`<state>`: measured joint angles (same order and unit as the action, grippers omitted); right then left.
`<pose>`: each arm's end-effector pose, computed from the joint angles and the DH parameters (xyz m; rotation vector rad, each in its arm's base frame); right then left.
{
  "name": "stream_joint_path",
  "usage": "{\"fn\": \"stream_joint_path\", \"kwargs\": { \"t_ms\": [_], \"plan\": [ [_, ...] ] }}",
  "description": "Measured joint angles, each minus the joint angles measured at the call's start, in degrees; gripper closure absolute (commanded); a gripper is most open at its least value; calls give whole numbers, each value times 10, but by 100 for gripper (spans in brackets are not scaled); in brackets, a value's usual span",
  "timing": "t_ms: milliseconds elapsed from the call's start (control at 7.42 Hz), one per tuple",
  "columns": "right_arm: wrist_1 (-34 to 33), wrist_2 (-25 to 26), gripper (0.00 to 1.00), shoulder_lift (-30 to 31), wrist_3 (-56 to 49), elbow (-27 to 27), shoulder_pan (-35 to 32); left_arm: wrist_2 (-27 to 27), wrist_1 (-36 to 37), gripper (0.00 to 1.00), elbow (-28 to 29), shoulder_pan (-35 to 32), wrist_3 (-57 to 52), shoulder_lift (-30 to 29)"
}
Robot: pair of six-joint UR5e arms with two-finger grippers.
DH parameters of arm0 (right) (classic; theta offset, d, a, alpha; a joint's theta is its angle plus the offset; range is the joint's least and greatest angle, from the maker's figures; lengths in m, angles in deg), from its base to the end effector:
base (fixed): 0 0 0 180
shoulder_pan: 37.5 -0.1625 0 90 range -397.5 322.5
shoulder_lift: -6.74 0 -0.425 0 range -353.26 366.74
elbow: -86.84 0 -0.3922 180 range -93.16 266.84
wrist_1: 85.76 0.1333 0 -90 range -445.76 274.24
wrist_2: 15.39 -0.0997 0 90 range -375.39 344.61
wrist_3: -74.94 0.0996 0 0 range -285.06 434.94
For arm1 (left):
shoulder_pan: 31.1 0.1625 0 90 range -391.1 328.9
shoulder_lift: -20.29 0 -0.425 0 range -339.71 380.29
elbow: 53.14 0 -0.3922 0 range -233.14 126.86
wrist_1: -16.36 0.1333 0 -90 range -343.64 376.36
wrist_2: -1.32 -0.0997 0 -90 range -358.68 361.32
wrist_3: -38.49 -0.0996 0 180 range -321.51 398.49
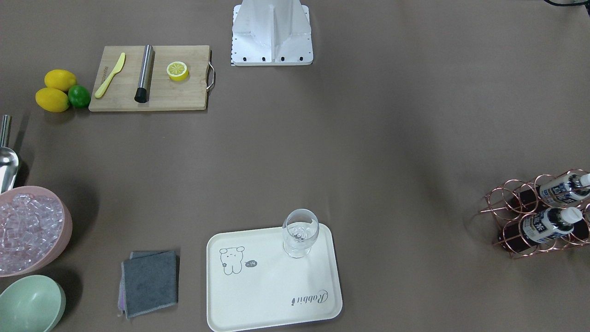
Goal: Take tea from basket to plate
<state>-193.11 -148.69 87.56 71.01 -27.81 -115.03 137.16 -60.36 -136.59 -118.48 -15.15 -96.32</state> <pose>-0.0466 -0.5118 0.4049 0.2184 -0.7733 -0.3794 -0.0313 -0.6681 0.4651 0.4646 0.7023 0.9734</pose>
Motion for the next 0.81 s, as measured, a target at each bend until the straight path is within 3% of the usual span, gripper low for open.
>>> {"fn": "stream_joint_path", "kwargs": {
  "t_ms": [808],
  "plan": [
    [-66,32,0,1,5,-4,-1,-26,-2,30,-97,25,-23,52]
  ]
}}
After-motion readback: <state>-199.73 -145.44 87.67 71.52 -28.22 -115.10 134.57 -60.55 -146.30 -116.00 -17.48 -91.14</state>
